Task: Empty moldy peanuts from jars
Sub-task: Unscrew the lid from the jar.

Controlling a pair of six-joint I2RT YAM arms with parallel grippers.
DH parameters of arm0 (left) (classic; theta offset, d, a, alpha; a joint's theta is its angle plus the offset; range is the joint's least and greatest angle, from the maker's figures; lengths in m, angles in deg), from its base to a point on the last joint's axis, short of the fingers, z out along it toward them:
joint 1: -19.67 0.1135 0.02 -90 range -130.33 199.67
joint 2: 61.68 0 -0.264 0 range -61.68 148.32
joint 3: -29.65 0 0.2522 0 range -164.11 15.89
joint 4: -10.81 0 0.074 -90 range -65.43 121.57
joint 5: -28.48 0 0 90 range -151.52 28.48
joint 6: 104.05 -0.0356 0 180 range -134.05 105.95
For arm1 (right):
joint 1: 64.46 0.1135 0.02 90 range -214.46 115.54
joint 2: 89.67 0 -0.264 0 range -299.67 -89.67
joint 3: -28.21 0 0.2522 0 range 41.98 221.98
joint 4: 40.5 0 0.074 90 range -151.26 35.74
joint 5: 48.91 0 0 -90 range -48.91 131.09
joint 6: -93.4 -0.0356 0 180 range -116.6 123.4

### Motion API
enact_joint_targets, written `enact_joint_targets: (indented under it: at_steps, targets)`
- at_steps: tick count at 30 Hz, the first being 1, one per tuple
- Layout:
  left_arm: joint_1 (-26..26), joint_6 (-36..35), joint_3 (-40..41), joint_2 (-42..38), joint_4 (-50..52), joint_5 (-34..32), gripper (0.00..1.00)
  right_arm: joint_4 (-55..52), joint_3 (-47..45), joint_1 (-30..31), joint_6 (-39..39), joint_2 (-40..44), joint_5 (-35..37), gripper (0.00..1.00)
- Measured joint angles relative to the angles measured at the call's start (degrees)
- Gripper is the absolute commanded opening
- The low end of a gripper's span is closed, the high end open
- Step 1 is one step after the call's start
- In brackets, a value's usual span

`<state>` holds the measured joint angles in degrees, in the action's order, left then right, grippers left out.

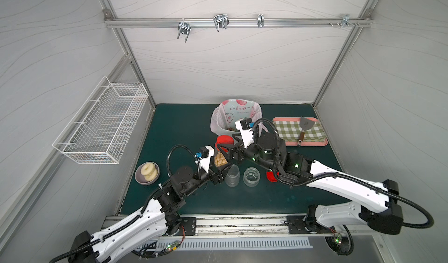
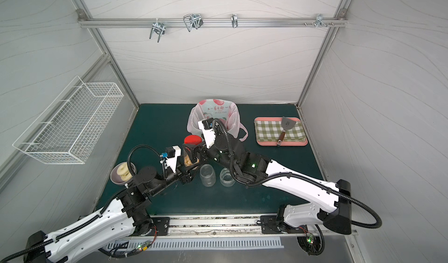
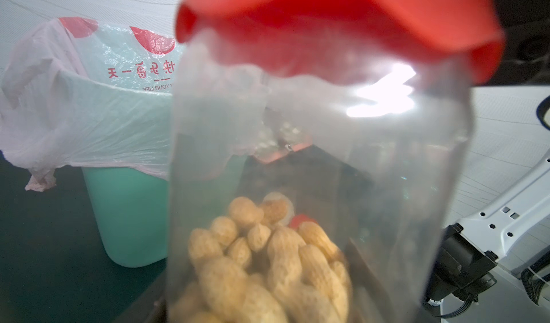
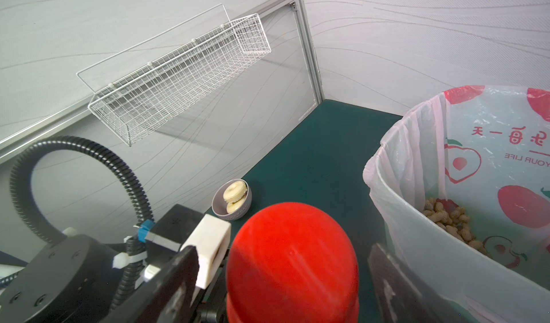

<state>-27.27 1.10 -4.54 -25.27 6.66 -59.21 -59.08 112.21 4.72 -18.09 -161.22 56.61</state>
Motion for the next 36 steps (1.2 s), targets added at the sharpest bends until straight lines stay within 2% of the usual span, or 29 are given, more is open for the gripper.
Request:
enact_joint_targets:
  at_steps: [13, 22, 36]
  targets:
    - [0.0, -0.02, 0.0, -0.94, 0.04, 0.04, 0.28, -3.1, 4.39, 0.55, 1.36, -0.66, 0.22, 0.91]
    - [0.0, -0.09, 0.0, -1.2, 0.55, 0.04, 0.29, -4.87, 8.02, 0.55, 1.79, -4.76, -1.2, 0.87]
    - [0.0, -0.13, 0.0, -1.66, 1.05, 0.07, 0.29, -6.93, 10.29, 0.55, 1.79, -5.51, -3.04, 0.85]
